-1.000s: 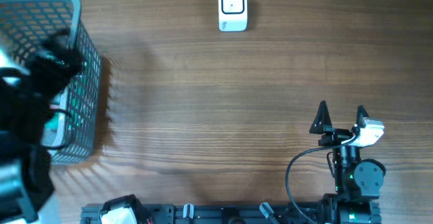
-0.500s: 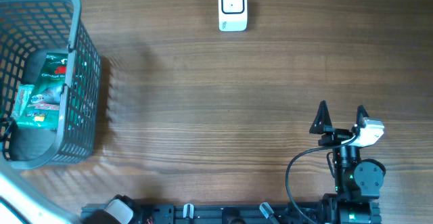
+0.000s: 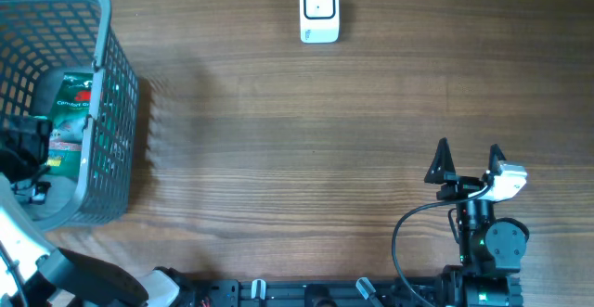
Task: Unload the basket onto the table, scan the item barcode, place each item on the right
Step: 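Grasp the green 3M pack with the left gripper and lift it out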
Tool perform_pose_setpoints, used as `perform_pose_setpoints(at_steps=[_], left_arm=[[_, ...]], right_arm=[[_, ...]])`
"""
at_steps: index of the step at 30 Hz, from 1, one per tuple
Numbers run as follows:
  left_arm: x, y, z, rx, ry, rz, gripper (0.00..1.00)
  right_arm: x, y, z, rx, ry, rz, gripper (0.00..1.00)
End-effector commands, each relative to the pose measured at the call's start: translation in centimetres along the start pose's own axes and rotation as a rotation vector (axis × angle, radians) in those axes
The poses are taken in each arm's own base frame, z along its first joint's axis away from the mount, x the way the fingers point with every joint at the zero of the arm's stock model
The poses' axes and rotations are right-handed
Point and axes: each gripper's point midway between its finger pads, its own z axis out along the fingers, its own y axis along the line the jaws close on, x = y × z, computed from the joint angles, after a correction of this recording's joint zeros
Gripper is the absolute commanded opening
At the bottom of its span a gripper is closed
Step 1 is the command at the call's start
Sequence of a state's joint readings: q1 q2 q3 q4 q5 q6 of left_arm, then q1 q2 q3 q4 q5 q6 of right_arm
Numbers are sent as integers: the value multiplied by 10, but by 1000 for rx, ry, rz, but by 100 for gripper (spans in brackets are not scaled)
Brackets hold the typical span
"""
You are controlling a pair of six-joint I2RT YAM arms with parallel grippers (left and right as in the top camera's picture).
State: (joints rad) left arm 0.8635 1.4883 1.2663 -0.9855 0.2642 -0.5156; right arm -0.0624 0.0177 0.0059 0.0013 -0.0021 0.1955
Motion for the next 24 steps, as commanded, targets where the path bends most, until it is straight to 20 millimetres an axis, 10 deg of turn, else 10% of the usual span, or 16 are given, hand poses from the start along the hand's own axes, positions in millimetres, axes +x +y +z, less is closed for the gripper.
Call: perform_pose_setpoints(at_steps=[1, 13, 18, 24], left_arm=[[10, 12, 23, 4, 26, 9, 100], [41, -36, 62, 203, 92, 141, 96], [33, -54, 57, 255, 48, 176, 16], [5, -85, -17, 367, -113, 213, 4]], right_arm=[[-3, -1, 0, 9, -11, -12, 100], [-3, -2, 0, 9, -12, -12, 100], [-3, -1, 0, 9, -11, -12, 100], [-3, -1, 0, 9, -11, -12, 100]])
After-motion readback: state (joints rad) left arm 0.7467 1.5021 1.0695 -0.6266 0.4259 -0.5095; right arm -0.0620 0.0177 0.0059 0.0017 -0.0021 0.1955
